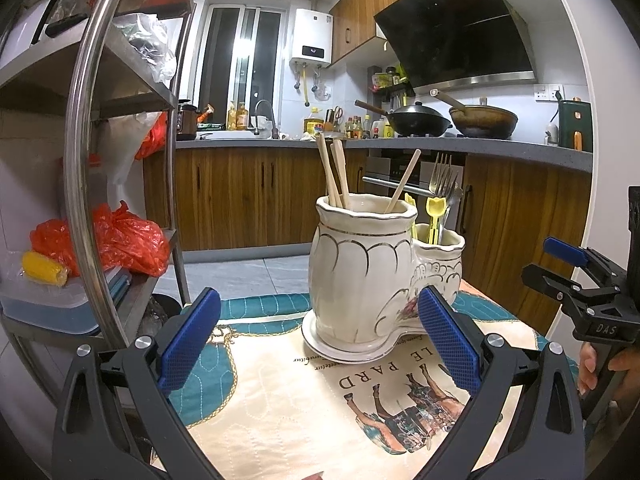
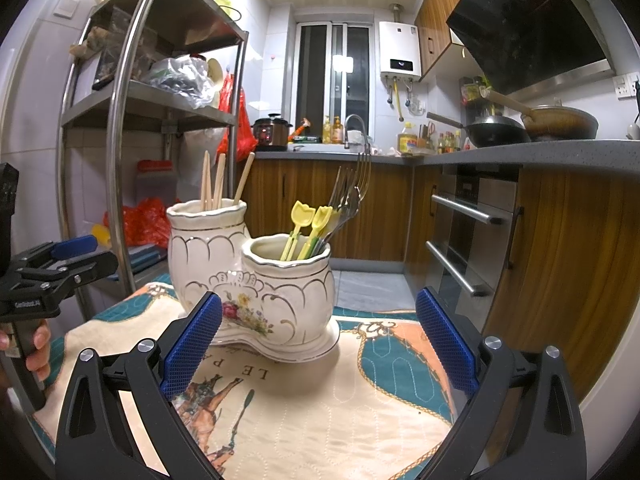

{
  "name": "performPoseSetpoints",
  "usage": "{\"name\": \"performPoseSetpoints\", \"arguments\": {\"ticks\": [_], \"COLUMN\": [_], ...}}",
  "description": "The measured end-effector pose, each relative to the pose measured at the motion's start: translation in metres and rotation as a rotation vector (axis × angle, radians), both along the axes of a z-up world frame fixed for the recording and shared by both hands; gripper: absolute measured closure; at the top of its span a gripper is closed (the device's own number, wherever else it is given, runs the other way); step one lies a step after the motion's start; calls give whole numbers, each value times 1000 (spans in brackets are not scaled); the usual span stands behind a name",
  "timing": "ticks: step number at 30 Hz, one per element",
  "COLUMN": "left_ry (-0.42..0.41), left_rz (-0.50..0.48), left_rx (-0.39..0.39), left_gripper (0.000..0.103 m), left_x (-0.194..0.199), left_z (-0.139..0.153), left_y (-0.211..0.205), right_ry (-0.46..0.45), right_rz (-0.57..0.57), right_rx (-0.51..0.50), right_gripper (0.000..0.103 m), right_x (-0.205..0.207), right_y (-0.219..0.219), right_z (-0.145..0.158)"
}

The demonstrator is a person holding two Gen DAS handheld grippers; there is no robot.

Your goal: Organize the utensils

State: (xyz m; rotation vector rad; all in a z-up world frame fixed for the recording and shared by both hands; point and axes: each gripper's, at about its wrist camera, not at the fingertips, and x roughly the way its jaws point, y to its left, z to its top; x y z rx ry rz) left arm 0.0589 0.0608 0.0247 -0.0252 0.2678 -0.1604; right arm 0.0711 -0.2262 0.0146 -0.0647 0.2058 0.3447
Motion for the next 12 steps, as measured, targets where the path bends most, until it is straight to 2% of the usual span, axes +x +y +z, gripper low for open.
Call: {"name": "performPoseSetpoints", "arguments": {"ticks": [12], "left_ry": [5], "left_rz": [6], "left_rx": [10], "left_gripper": [6], "left_x": [1], "left_z": [-2], "left_y": [-2], "right_ry": [0], "right_rz": [-1], "right_rx": [0], "right_gripper": [6], "right_x": [-1], "right_y": [1], "right_z": [0]}}
